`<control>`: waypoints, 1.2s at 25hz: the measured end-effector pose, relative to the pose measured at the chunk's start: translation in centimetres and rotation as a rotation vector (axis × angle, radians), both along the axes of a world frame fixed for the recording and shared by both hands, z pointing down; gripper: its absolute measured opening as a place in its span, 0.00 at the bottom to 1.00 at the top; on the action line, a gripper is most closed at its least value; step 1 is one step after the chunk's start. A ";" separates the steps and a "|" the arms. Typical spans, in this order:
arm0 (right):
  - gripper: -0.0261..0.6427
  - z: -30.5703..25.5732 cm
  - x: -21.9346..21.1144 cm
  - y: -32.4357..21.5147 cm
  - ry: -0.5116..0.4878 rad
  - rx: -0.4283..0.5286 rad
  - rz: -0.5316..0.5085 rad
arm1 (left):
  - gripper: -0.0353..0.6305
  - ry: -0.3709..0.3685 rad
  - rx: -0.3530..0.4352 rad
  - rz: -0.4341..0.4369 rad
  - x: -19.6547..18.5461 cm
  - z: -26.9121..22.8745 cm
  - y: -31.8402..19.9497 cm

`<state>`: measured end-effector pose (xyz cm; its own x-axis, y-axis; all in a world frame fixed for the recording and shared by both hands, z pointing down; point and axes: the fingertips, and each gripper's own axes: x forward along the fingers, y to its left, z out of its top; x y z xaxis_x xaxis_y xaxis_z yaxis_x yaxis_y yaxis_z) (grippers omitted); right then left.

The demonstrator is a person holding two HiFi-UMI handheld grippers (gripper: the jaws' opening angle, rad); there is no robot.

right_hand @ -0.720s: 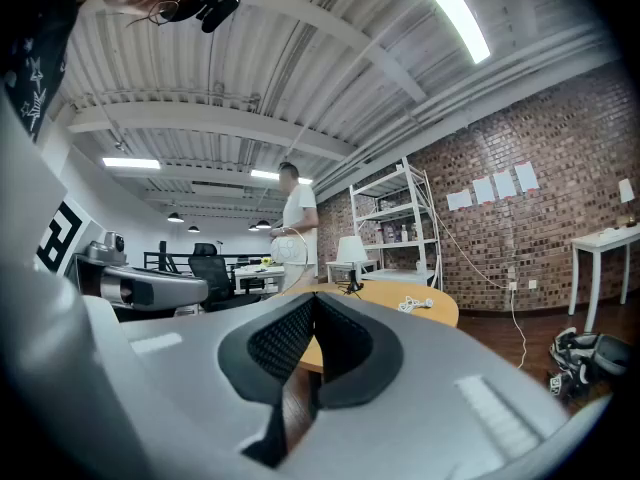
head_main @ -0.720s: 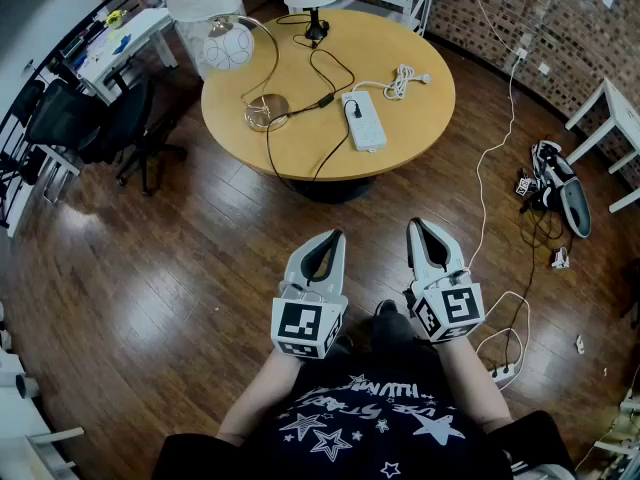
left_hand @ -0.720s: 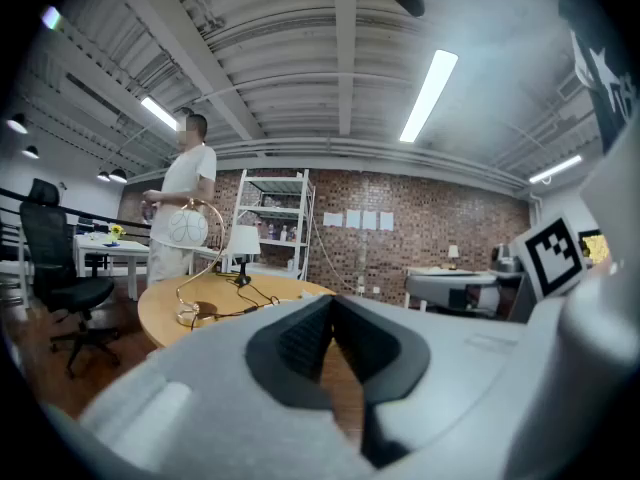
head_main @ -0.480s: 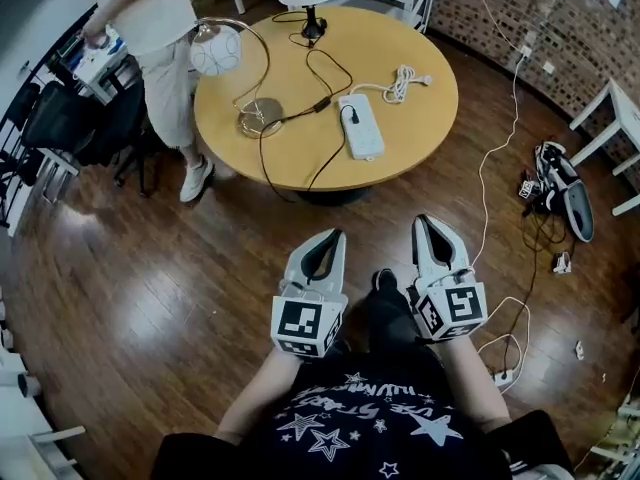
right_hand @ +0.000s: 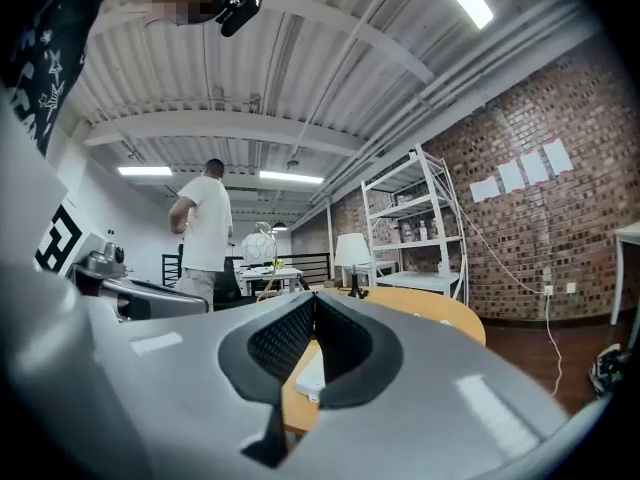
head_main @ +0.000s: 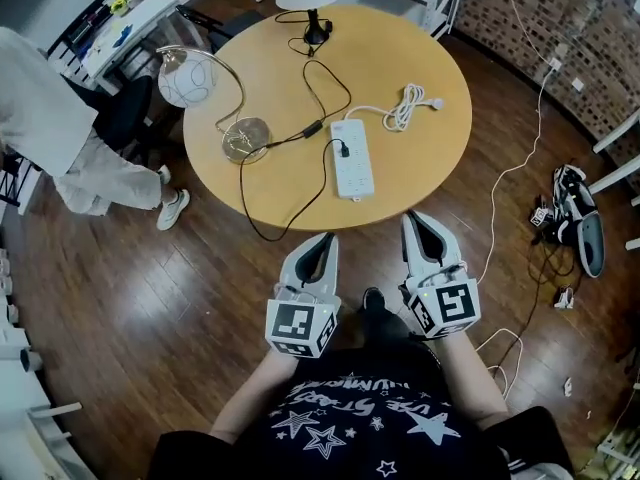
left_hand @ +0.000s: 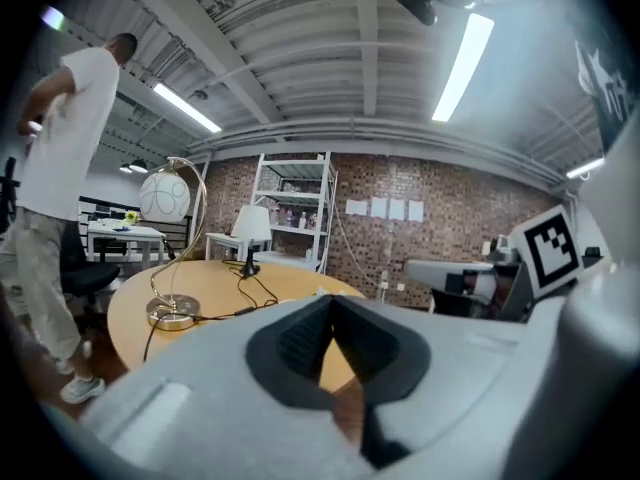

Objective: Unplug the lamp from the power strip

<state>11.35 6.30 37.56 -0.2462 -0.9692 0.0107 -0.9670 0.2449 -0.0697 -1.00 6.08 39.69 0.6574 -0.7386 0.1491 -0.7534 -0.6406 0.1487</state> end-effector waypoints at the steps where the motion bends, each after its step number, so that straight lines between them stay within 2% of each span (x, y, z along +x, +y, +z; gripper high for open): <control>1: 0.05 0.1 0.5 -0.8 -0.003 -0.004 -0.017 | 0.06 -0.006 -0.005 -0.012 0.6 0.2 -0.7; 7: 0.05 0.8 2.8 -4.2 0.003 -0.028 -0.107 | 0.06 -0.078 -0.040 -0.093 3.3 2.1 -4.1; 11: 0.05 2.0 2.6 -5.8 -0.008 -0.040 -0.145 | 0.06 -0.099 -0.059 -0.124 3.8 3.8 -5.7; 16: 0.05 3.0 2.8 -7.7 -0.021 -0.081 -0.163 | 0.06 -0.145 -0.100 -0.097 6.0 6.0 -8.0; 20: 0.05 4.9 2.5 -9.8 0.016 -0.129 -0.178 | 0.06 -0.229 -0.126 -0.062 6.6 9.0 -10.7; 22: 0.05 6.0 2.4 -10.8 0.042 -0.163 -0.187 | 0.06 -0.245 -0.183 -0.045 6.8 10.7 -11.5; 25: 0.05 7.5 2.4 -12.5 0.063 -0.215 -0.185 | 0.06 -0.221 -0.282 -0.017 7.2 12.3 -12.5; 30: 0.05 10.6 1.2 -15.1 0.112 -0.295 -0.224 | 0.06 -0.340 -0.272 0.048 6.9 15.0 -14.2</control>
<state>12.51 -8.78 48.18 -0.4327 -0.8429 0.3197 -0.8976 0.4359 -0.0656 5.94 -8.08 54.67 0.5701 -0.6118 0.5484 -0.7587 -0.6481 0.0657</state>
